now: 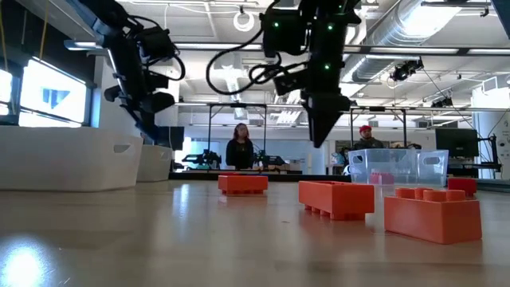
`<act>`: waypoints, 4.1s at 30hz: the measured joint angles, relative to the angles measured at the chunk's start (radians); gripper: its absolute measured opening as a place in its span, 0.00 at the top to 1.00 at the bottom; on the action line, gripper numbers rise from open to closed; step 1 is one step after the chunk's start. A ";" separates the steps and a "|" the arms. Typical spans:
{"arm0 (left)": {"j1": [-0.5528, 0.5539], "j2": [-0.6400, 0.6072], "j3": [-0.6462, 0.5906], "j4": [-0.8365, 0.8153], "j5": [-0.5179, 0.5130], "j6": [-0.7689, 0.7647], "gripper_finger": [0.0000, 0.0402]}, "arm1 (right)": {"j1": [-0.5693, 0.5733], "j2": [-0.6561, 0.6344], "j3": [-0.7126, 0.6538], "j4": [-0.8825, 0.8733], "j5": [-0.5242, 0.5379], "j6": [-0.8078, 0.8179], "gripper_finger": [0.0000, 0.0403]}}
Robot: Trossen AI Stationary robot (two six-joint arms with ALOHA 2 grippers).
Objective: Sort & place blocks by color
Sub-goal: Put the blue game piece into the gray bin, then put the red game piece into the transparent bin
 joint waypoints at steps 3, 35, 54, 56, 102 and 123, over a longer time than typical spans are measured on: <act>0.024 0.033 0.000 0.000 0.013 0.000 0.81 | 0.000 0.000 0.000 -0.079 -0.003 0.032 0.48; 0.057 0.154 0.000 0.008 0.020 0.080 0.57 | 0.000 -0.129 -0.146 -0.555 -0.052 0.145 0.48; 0.055 0.154 0.000 0.016 0.020 0.080 0.54 | 0.014 -0.280 -0.433 -0.485 -0.097 -0.014 0.48; 0.055 0.154 0.000 0.016 0.020 0.080 0.54 | 0.032 -0.280 -0.454 -0.480 -0.088 -0.031 0.48; 0.055 0.153 0.000 0.016 0.021 0.080 0.54 | 0.256 -0.281 -0.729 -0.015 -0.087 -0.272 0.49; 0.055 0.153 0.000 0.014 0.021 0.099 0.54 | 0.229 -0.280 -0.615 -0.015 -0.021 -0.041 0.74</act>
